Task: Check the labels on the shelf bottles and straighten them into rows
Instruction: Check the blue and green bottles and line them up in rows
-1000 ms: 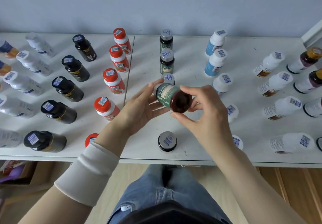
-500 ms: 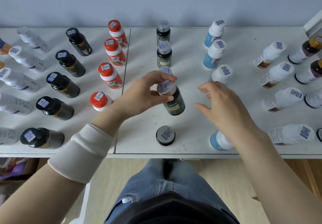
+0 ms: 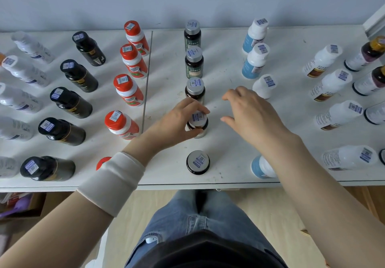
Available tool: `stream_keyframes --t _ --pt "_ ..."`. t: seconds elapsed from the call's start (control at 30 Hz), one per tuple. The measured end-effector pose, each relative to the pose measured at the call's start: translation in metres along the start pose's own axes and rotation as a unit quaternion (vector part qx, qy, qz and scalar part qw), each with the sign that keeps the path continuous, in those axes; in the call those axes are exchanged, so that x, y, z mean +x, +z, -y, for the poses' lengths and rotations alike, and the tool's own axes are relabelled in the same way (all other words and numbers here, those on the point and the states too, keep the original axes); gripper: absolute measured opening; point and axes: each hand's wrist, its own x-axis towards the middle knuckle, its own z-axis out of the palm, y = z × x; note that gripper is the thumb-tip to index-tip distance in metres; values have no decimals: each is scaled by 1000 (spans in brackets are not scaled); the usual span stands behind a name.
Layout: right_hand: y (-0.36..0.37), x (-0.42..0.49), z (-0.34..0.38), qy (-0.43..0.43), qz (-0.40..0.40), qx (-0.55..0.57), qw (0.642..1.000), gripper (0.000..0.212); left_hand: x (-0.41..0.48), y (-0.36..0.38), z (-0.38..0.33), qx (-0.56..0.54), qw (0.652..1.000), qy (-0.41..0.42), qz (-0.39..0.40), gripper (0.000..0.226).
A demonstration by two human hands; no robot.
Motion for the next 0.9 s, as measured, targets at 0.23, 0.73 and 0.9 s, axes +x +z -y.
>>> stream_keyframes --t 0.23,0.73,0.9 --pt "-6 4 -4 12 0 4 1000 44 7 -17 -2 1 996 17 -83 50" --pt "-3 42 -21 49 -13 267 962 44 46 -52 -3 -287 916 -252 -118 28" --pt "-4 38 -12 69 97 663 739 24 24 -56 -23 -496 846 -150 -126 26"
